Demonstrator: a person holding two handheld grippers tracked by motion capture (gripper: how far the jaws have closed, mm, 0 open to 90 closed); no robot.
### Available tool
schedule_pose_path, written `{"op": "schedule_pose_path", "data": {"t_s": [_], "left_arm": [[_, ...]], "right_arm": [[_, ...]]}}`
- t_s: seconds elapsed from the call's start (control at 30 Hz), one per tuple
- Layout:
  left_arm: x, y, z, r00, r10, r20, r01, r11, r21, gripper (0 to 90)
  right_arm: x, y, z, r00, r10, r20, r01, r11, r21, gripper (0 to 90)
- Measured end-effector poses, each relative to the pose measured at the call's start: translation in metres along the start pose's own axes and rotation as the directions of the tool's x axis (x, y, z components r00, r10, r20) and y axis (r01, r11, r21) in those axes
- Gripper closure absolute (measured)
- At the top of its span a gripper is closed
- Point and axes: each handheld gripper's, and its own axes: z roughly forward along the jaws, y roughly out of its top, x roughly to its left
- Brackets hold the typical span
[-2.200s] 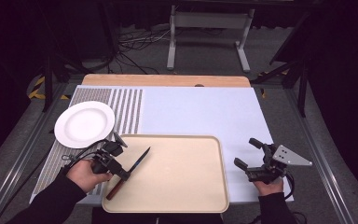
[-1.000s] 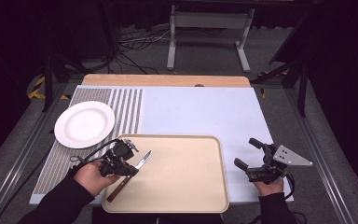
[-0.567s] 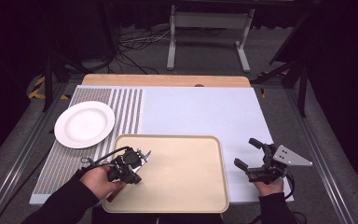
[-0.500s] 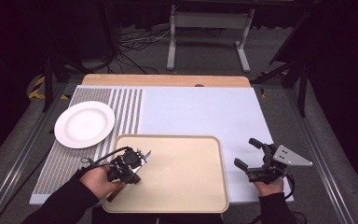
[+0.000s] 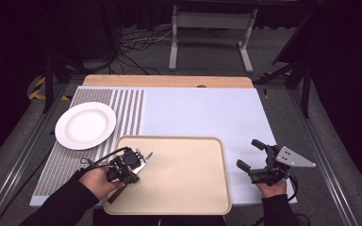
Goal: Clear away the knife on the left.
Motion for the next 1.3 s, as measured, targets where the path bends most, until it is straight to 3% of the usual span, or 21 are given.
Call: {"op": "schedule_pose_path", "data": {"t_s": [0.63, 1.3], "left_arm": [[0.013, -0.007, -0.003, 0.9991, -0.042, -0.01, 0.041, 0.999, -0.017, 90.0], [0.034, -0.019, -0.007, 0.9924, -0.117, -0.037, 0.115, 0.9922, -0.047, 90.0]], "right_arm": [[0.0, 0.0, 0.0, 1.0, -0.001, -0.001, 0.001, 1.0, 0.002, 0.5], [0.0, 0.0, 0.001, 1.0, 0.001, -0.005, -0.001, 1.0, 0.008, 0.5]]}}
